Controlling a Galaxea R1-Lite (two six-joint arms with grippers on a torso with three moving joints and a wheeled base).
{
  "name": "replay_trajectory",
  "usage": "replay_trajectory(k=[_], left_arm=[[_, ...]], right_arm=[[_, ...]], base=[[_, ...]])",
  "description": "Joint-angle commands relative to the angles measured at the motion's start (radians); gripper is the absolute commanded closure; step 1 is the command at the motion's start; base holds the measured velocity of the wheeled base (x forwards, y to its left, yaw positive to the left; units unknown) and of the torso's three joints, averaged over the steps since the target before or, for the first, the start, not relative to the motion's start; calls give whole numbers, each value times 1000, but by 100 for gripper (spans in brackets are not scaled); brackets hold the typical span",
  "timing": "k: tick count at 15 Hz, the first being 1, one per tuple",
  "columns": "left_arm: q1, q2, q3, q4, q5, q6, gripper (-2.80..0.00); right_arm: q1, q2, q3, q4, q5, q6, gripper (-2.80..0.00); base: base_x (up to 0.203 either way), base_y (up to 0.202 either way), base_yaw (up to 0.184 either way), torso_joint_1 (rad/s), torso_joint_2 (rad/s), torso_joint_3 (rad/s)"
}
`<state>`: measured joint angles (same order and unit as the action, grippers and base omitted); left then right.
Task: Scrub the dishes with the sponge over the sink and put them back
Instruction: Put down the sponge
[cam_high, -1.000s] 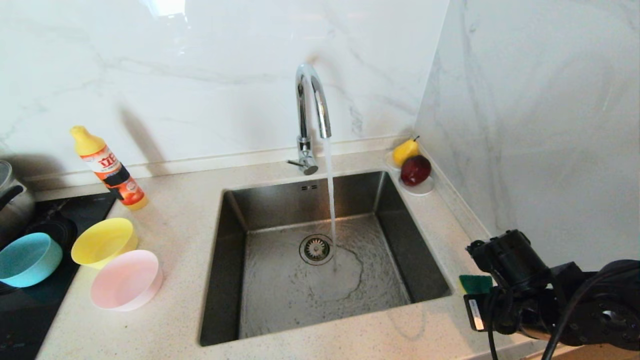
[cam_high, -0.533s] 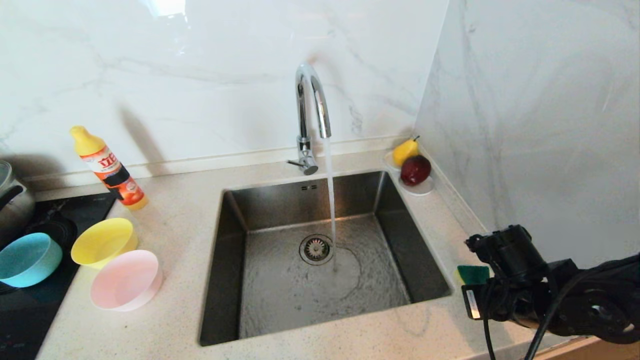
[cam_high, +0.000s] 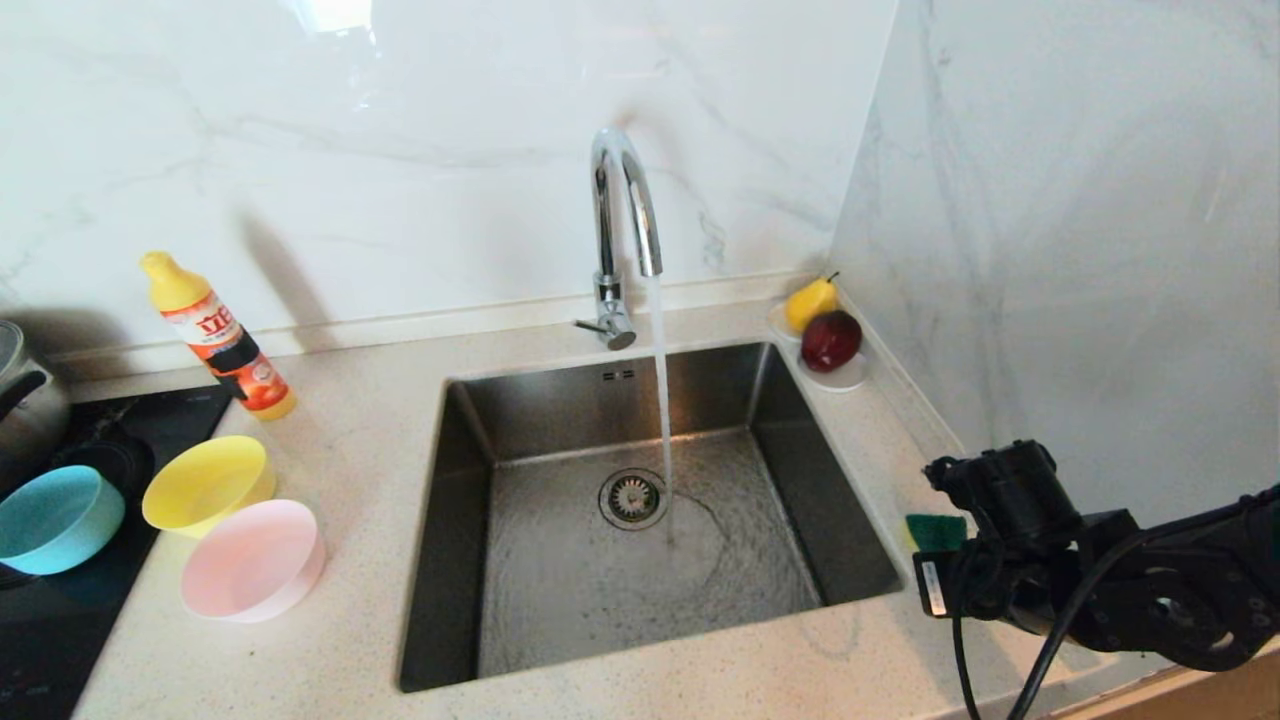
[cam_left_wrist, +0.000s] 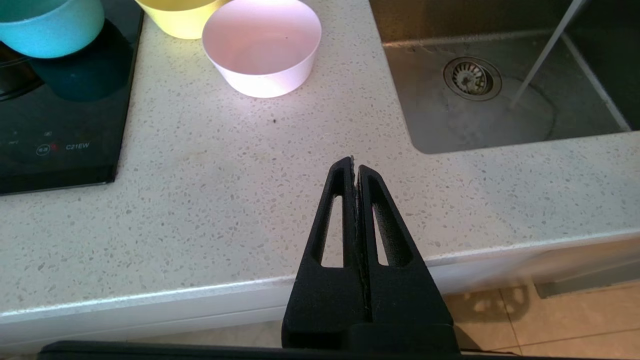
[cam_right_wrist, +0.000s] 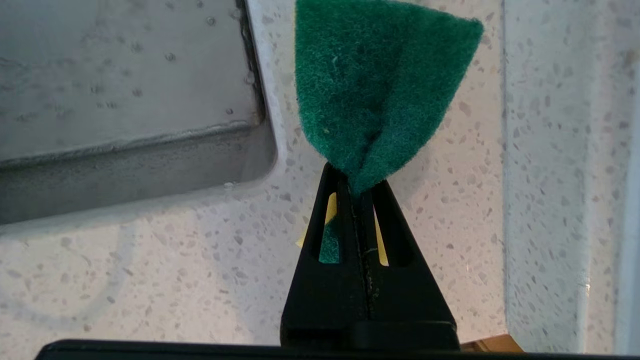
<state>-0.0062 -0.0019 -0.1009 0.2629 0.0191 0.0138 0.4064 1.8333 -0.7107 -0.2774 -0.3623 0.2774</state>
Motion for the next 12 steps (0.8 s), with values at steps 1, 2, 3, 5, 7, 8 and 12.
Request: replay_trajectory(k=[1,2,3,5,7,8,12], left_arm=[[0,0,0,1,1,0,0],[0,0,1,1,1,0,0],[0,0,0,1,1,0,0],[0,0,1,1,0,0,0],[0,0,0,1,1,0,0],[0,0,1,1,1,0,0],[0,0,0,1,1,0,0]], right_arm=[[1,20,-3,-7,-1,2,0],[2,28,-3,-14,-1,2,0],[2,32,-4,-20,-1,2,0],[0,37,-4,-31,-1,2,0],[2,43,-2,-32,-3,0,0],[2,43,-3,-32,-3,0,0],[0,41,-1,-34,-7,-20,0]], base=[[0,0,0,0,0,0],[0,0,0,0,0,0],[0,0,0,0,0,0],[0,0,0,0,0,0],[0,0,0,0,0,0],[0,0,0,0,0,0],[0,0,0,0,0,0]])
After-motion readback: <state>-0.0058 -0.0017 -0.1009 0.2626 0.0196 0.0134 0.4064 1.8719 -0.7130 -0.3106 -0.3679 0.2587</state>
